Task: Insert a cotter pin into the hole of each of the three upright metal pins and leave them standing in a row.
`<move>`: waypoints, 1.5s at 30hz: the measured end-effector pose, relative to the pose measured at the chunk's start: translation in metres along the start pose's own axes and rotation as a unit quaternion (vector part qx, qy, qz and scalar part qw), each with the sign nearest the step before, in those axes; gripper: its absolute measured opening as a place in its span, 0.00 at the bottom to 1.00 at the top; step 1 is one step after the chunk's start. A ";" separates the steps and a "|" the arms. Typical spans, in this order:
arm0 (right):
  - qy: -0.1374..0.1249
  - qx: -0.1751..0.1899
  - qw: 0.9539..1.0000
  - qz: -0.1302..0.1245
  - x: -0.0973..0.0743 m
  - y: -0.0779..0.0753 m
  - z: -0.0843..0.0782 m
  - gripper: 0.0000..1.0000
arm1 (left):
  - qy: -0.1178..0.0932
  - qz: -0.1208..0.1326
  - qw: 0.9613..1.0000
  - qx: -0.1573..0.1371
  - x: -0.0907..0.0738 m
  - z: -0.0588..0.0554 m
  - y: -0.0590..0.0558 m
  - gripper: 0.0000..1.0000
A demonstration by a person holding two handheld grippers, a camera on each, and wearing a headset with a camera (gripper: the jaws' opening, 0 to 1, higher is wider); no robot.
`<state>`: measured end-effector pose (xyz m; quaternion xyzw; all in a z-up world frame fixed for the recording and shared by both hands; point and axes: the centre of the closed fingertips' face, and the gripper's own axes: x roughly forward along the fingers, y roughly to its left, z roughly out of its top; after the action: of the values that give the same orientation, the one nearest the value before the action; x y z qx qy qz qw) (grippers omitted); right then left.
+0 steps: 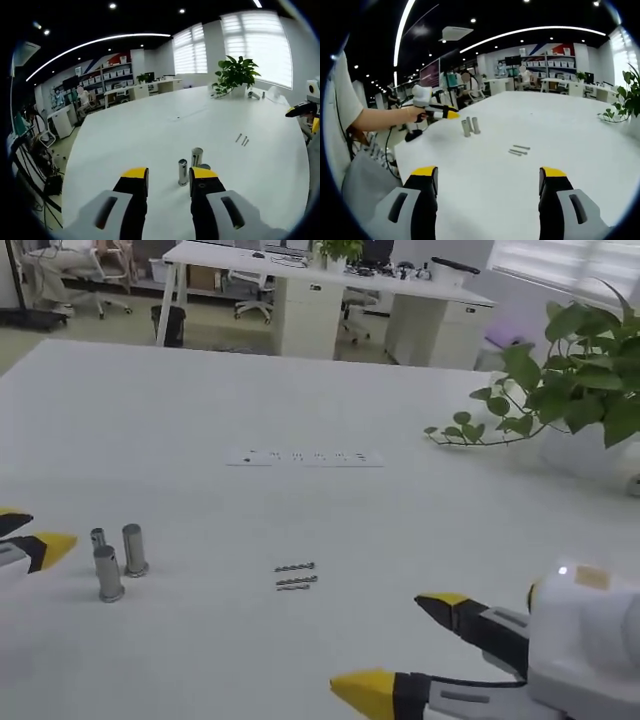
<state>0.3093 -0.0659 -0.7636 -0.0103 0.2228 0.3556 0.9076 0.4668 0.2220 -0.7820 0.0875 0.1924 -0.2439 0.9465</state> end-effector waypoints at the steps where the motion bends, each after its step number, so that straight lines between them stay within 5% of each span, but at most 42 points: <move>1: 0.002 0.001 1.000 0.000 0.001 0.000 -0.001 0.84 | 0.000 -0.002 1.000 0.000 0.001 0.000 0.000 0.31; 15: 0.017 0.012 1.000 -0.002 0.009 -0.006 -0.008 0.84 | 0.032 -0.054 0.997 0.046 0.029 -0.011 -0.006 0.28; 29: 0.029 0.011 1.000 0.000 0.014 -0.006 -0.015 0.83 | 0.043 -0.085 0.994 0.046 0.040 -0.014 -0.012 0.22; 33: 0.031 0.015 0.999 -0.003 0.013 -0.008 -0.016 0.83 | 0.037 -0.106 0.993 0.023 0.044 -0.012 -0.017 0.16; 37: 0.034 0.015 0.999 -0.006 0.014 -0.010 -0.017 0.82 | 0.047 -0.122 0.991 0.032 0.044 -0.016 -0.022 0.09; 43: 0.032 0.014 0.999 -0.007 0.014 -0.010 -0.017 0.82 | 0.039 -0.122 0.991 0.030 0.046 -0.016 -0.022 0.08; 45: 0.030 0.016 0.999 -0.006 0.015 -0.011 -0.017 0.82 | 0.032 -0.117 0.993 -0.003 0.049 -0.015 -0.021 0.07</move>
<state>0.3192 -0.0675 -0.7866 -0.0074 0.2557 0.3456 0.9028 0.4909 0.1872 -0.8170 0.0695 0.2321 -0.3490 0.9052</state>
